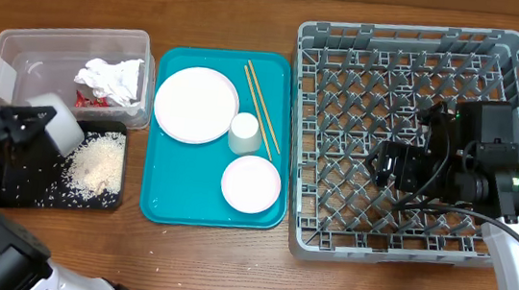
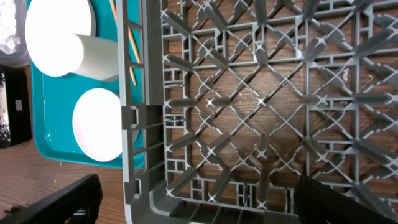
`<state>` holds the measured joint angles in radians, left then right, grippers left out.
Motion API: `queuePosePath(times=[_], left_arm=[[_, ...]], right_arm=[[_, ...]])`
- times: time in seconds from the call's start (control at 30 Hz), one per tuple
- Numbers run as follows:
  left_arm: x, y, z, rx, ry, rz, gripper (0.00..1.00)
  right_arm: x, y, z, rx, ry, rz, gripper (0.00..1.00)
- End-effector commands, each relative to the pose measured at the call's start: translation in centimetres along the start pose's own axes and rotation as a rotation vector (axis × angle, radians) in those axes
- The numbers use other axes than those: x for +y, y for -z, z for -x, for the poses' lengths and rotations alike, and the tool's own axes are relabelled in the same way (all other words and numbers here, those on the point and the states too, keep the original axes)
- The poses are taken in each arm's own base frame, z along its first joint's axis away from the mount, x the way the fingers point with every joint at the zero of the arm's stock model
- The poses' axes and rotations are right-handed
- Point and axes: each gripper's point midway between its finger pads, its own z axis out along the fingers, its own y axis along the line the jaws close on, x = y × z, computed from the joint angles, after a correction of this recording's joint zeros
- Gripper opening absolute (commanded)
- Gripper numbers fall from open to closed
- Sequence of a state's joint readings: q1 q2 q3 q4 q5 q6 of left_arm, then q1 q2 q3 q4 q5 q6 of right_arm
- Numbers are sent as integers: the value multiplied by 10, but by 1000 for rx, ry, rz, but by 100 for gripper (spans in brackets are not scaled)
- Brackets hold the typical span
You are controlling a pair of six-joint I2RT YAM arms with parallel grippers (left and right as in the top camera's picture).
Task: Sort waste into correct bins and load items into the dishwasher
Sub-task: 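Carry the rice bowl left and tip rice onto the black tray, then return the emptied bowl to the teal tray with the left gripper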
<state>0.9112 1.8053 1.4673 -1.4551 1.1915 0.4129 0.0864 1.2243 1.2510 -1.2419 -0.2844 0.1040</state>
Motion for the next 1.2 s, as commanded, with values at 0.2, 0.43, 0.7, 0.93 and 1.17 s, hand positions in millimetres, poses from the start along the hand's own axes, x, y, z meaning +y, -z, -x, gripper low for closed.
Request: queuePosePath(times=[0.2,0.43,0.7,0.93,1.17], left_arm=[[-22,-57,-16,164,-56,486,4],[-44,-120,-76,322,-314,770,4],[-17,-171,-154,456,-477,1004,4],[28,-191,-209,565,-507,1044,4],[40,-192,-220,586,-519,1049,26]], right_arm=[[5,6,9,-34,10,14,100],[5,6,10,-37,11,15,100],[5,6,10,-38,11,15,100],[5,6,11,-41,12,16,100],[8,6,13,-49,16,33,100]])
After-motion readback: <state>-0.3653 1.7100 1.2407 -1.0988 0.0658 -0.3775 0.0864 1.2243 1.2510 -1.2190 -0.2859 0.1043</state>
